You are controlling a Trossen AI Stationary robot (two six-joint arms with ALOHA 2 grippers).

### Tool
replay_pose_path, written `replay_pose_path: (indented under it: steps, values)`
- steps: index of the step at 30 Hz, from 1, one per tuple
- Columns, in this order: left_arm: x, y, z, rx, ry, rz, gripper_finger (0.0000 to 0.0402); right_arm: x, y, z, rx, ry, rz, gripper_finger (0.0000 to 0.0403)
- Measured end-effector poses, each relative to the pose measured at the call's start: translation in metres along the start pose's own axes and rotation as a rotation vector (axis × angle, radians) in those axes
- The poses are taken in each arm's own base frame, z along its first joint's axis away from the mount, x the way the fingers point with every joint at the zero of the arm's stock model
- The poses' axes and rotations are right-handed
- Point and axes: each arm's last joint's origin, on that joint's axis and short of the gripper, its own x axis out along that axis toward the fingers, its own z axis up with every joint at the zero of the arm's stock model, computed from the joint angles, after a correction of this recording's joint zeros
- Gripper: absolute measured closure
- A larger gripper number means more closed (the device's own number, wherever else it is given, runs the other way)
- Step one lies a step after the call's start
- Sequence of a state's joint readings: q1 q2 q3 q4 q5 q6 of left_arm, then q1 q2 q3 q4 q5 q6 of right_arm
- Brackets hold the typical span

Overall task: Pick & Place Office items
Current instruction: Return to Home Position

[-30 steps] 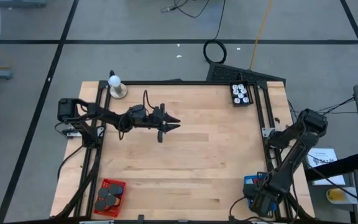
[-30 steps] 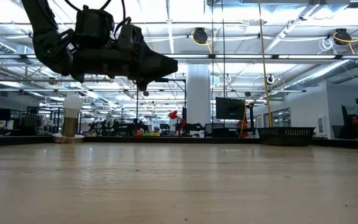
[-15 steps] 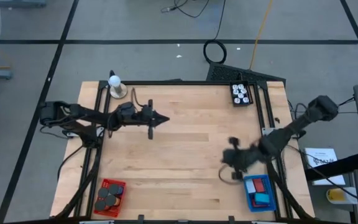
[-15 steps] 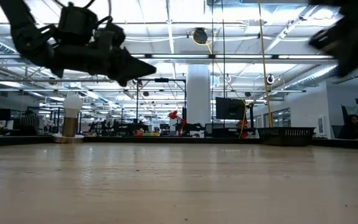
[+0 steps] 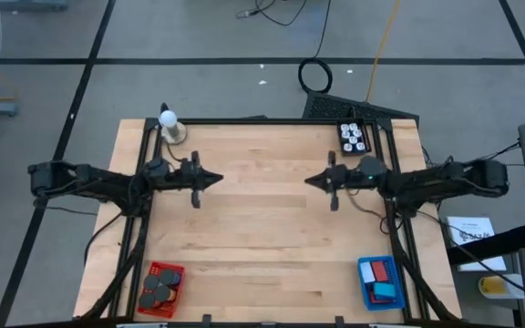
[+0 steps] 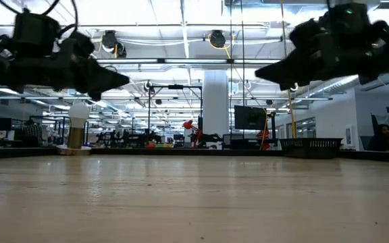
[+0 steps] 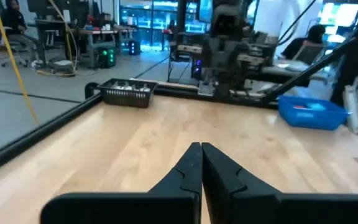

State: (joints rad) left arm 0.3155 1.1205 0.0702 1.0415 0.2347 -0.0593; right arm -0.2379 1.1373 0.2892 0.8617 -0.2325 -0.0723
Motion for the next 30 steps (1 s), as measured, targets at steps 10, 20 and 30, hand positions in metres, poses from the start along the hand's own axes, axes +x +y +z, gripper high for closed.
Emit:
replay_pose_path:
  steps: [10, 20, 30]
  values:
    - [-0.025, -0.005, -0.005, -0.072, 0.061, 0.017, 0.0399, -0.05, -0.01, -0.027, 0.08, -0.04, -0.124, 0.0403]
    - [-0.043, -0.007, 0.007, -0.044, 0.015, 0.12, 0.0398, -0.072, -0.012, -0.019, 0.078, -0.058, -0.205, 0.0403]
    - [-0.061, -0.009, 0.011, -0.047, -0.025, 0.206, 0.0397, -0.089, -0.007, -0.016, 0.069, -0.06, -0.315, 0.0403]
